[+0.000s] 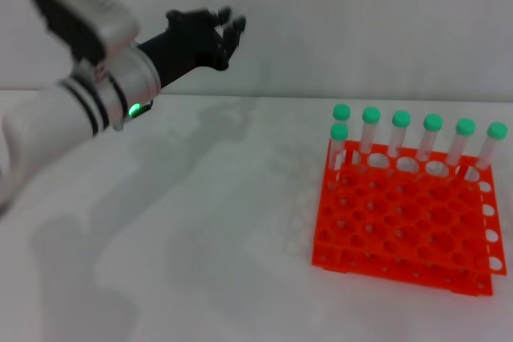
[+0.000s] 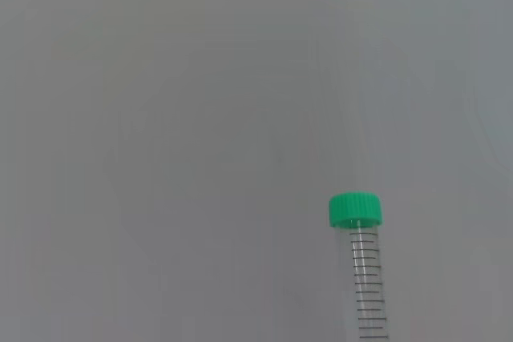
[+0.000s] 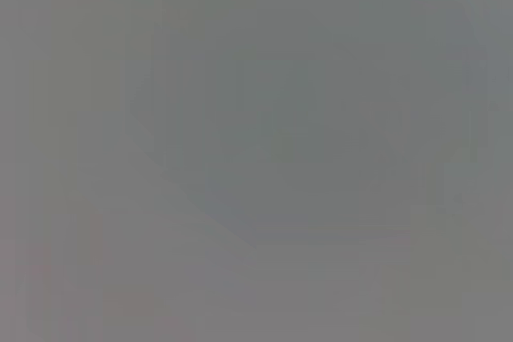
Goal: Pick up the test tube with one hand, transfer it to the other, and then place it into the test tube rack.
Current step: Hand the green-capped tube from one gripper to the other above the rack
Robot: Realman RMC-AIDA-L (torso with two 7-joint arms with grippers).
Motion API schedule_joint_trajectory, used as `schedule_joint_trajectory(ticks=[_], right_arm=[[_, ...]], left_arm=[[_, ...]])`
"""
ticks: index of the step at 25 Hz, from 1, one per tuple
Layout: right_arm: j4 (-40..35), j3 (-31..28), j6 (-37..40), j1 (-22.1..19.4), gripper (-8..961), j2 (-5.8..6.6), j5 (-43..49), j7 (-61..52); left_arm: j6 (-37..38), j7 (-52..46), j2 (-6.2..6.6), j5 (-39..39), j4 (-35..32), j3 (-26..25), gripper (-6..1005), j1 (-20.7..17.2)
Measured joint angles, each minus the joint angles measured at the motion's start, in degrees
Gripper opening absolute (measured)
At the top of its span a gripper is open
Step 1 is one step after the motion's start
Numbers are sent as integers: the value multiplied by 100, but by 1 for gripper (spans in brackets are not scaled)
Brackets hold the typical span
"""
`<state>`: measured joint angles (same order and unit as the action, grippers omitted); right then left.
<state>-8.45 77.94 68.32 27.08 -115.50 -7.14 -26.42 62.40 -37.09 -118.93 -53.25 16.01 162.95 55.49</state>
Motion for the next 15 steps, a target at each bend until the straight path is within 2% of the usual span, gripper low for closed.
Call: schedule_joint_trajectory(ticks=[3, 7, 11, 12, 15], right_arm=[[-131, 337, 557, -148, 859, 78, 10, -584], [-417, 647, 1273, -287, 860, 277, 346, -1320], [-775, 704, 1480, -309, 856, 729, 1602, -2436], [-855, 695, 1570, -262, 854, 887, 2016, -2817], [-912, 663, 1955, -125, 847, 1123, 2757, -3178]], left_arm=[[664, 1079, 2, -1241, -854, -1, 192, -461], [1207, 1440, -28, -1678, -1540, -6, 193, -750], [1347, 1726, -58, -1539, -2296, -7, 193, -785], [1338, 1804, -63, -1486, -2449, -8, 193, -777], [1237, 1918, -95, -1303, -2955, -8, 193, -769]])
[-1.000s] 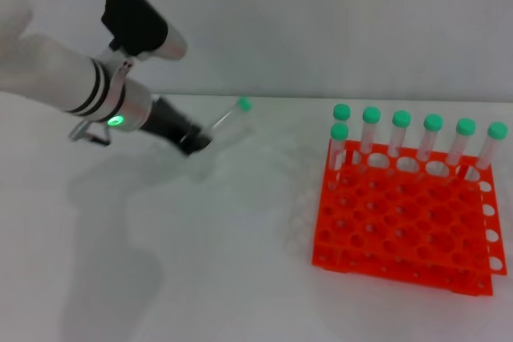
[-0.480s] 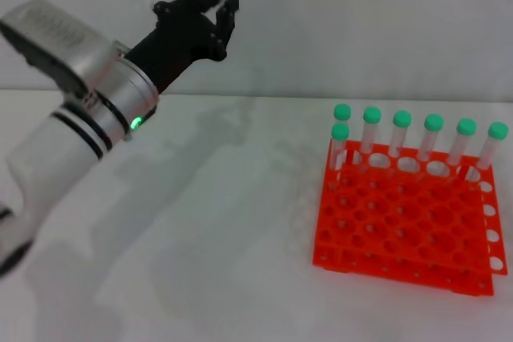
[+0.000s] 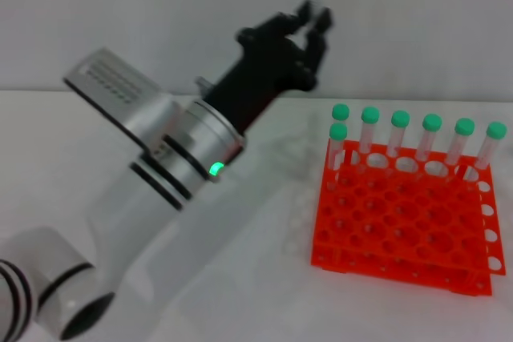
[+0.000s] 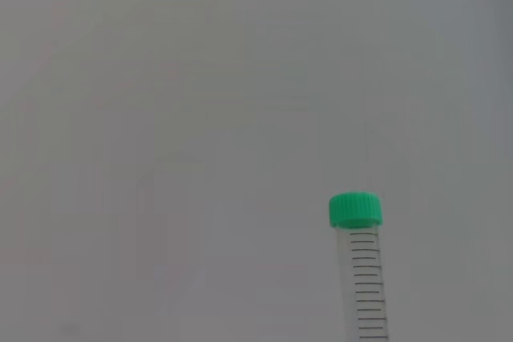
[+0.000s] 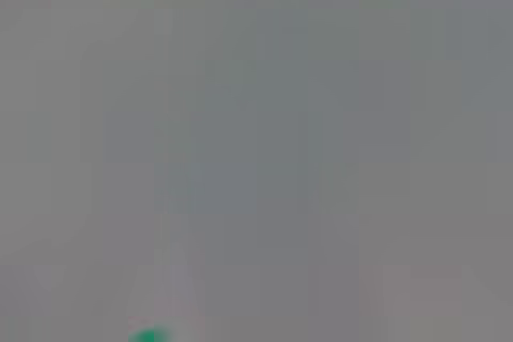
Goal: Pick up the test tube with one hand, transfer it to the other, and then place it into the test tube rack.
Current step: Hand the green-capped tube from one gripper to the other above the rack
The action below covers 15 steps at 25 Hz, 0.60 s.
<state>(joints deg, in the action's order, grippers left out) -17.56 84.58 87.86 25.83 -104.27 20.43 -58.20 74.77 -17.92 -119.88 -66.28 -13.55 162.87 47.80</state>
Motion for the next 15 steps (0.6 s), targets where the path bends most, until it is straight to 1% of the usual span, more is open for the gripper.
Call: schedule_joint_trajectory(ticks=[1, 4, 11, 15], right_arm=[[-4, -8, 153, 62, 845, 46, 247, -27], [-25, -10, 400, 198, 839, 109, 692, -75], [-35, -16, 304, 443, 832, 132, 1153, -146], [-50, -20, 252, 680, 828, 194, 1637, -377]], left_arm=[[-63, 6, -8, 27, -147, 0, 193, -13], [-297, -5, -36, 314, -429, -1, 194, -40], [-620, 63, -66, 1273, -722, -1, 194, -160], [-812, 96, -73, 1614, -827, -1, 195, -176]])
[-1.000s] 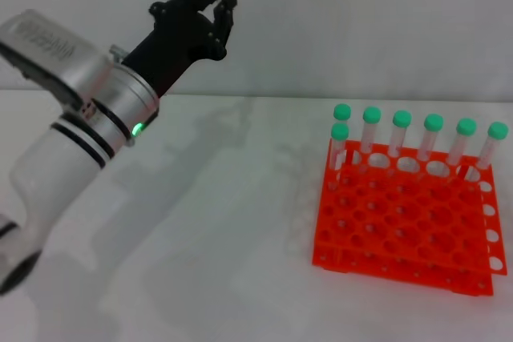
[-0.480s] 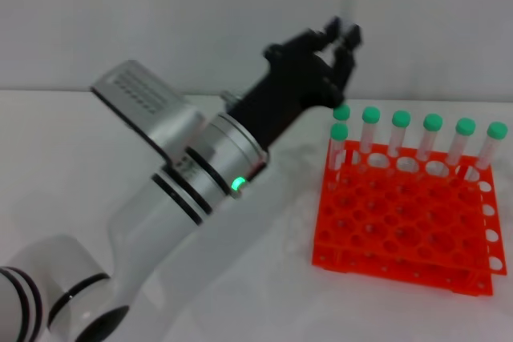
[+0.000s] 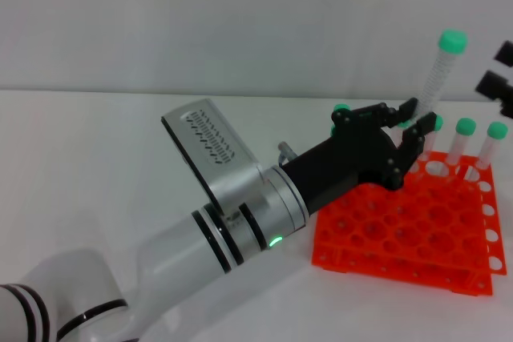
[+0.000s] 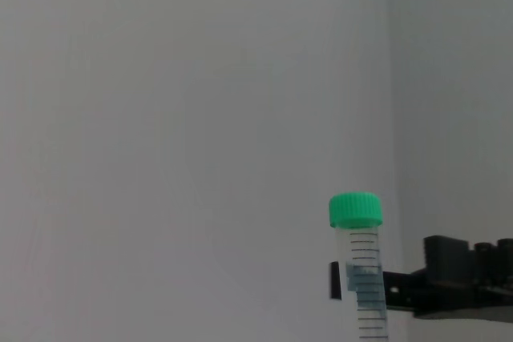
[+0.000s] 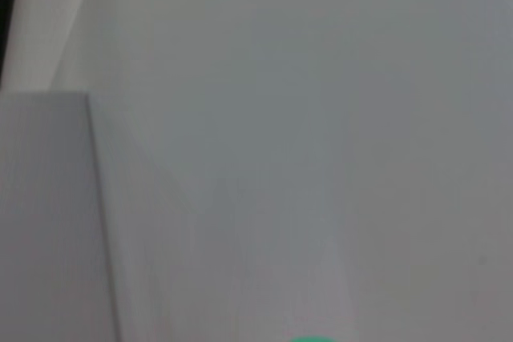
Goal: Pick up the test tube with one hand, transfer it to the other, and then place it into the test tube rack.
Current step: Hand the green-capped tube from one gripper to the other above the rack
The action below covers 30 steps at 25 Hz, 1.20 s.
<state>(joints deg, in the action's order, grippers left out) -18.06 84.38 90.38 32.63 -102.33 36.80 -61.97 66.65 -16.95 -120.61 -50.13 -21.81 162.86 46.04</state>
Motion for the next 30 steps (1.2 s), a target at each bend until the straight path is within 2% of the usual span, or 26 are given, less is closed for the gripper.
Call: schedule_joint_trajectory(ticks=[5, 15, 20, 28, 30], right_arm=[[-32, 4, -36, 200, 823, 42, 412, -239], [-115, 15, -74, 547, 814, 46, 939, -734], [-129, -21, -196, 595, 810, -12, 1015, -778], [-280, -359, -247, 365, 581, -161, 1014, -732], [-332, -415, -253, 310, 495, -200, 1021, -696]], left_arm=[[-65, 37, -6, 123, -41, 0, 195, -65], [-273, 148, -6, 277, -54, 0, 196, -114], [-304, 212, -11, 292, -63, 1, 196, -150], [-258, 219, -15, 249, -74, 0, 197, -175], [-256, 219, -15, 252, -79, 0, 197, -174]])
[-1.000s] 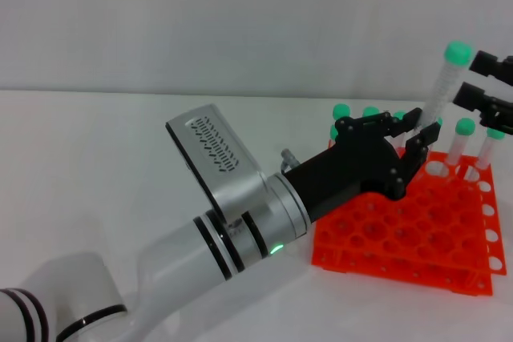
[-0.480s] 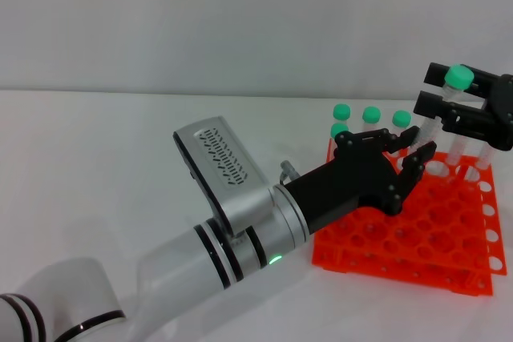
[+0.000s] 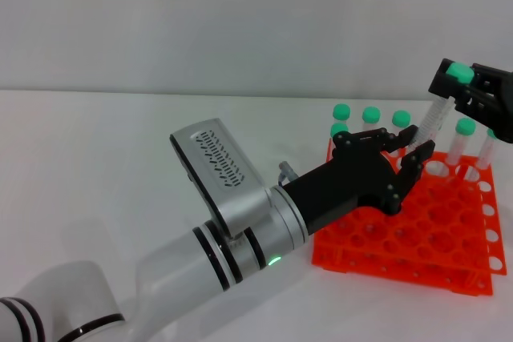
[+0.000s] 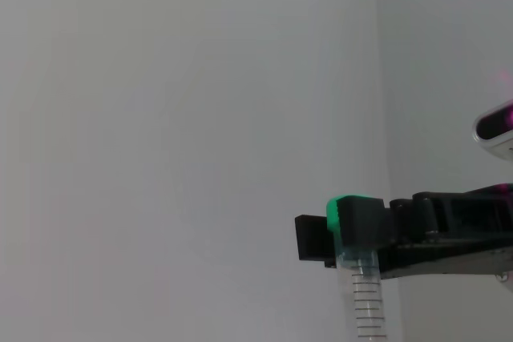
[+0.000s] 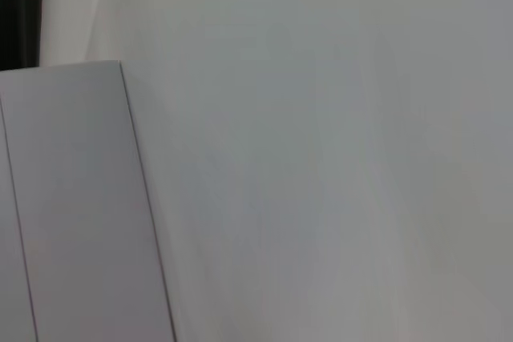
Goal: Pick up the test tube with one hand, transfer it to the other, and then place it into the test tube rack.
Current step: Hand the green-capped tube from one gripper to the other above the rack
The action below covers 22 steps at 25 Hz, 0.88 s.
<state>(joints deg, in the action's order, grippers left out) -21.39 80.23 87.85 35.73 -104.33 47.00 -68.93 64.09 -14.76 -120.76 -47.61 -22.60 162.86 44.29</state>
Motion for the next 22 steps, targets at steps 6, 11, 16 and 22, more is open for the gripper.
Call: schedule_joint_trajectory(ticks=[6, 11, 16, 22], right_arm=[[-16, -28, -2, -53, 311, -46, -4, 103], [-16, -25, 17, -56, 255, -47, 0, 159], [-39, -22, 30, -51, 254, -47, 12, 193], [-109, 2, 35, -55, 255, -77, 33, 240]], left_arm=[[5, -1, 0, 17, -8, 1, 197, 1], [13, -1, 0, 9, -18, 0, 198, 3], [15, 0, 0, 12, -25, -6, 198, 0], [-12, 0, 0, -2, -35, -11, 199, 0]])
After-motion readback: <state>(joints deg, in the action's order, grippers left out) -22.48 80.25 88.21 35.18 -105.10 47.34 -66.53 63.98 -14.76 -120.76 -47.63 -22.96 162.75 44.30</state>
